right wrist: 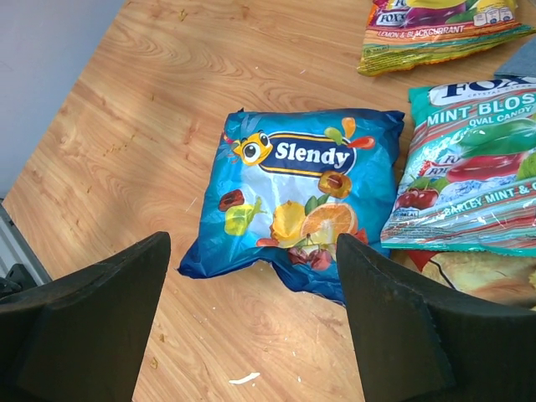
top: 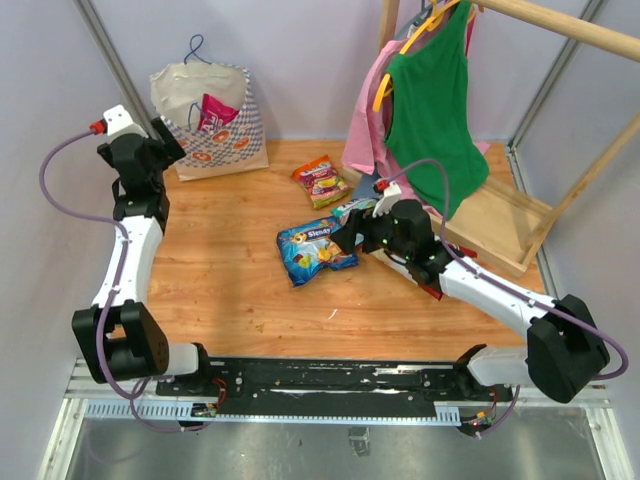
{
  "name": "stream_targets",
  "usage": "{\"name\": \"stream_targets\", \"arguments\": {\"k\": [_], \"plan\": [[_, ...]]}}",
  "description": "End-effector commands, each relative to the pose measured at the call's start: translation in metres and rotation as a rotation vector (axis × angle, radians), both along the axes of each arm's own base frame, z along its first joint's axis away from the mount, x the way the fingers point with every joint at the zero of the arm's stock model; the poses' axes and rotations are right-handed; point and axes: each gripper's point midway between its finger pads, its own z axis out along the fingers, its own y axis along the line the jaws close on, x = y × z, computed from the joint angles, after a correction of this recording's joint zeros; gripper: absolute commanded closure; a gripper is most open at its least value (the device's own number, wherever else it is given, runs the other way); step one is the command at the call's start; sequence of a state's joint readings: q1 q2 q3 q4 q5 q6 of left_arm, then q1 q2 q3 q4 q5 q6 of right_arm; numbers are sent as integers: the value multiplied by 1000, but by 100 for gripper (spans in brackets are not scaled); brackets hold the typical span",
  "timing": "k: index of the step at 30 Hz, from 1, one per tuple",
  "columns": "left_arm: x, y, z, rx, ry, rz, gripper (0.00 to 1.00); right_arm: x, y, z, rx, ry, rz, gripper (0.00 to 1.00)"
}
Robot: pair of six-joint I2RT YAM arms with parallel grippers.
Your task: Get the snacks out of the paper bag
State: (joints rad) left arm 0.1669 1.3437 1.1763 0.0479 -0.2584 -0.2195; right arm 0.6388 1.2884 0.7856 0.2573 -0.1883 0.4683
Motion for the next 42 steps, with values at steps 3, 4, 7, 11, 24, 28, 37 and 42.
{"name": "stream_targets", "arguments": {"k": [3,4,7,11,24,28,37,42], "plan": [[-2,-32,51,134,-241,-110,0,-2,7,15,64,-31,41,18],[-6,-44,63,171,-285,-147,0,-1,8,15,69,-32,45,19],[-20,-80,99,252,-422,-268,0,0,13,8,72,-6,57,18],[-5,-77,111,178,-419,-247,0,-2,21,3,95,26,81,19],[39,-31,121,49,-397,-176,26,0,14,-5,34,14,72,18],[41,-14,130,59,-381,-152,44,2,21,-7,39,35,95,19],[62,2,132,11,-313,-277,91,3,30,-12,46,59,116,19],[60,19,142,16,-381,-230,90,2,28,-12,28,52,118,19]]}}
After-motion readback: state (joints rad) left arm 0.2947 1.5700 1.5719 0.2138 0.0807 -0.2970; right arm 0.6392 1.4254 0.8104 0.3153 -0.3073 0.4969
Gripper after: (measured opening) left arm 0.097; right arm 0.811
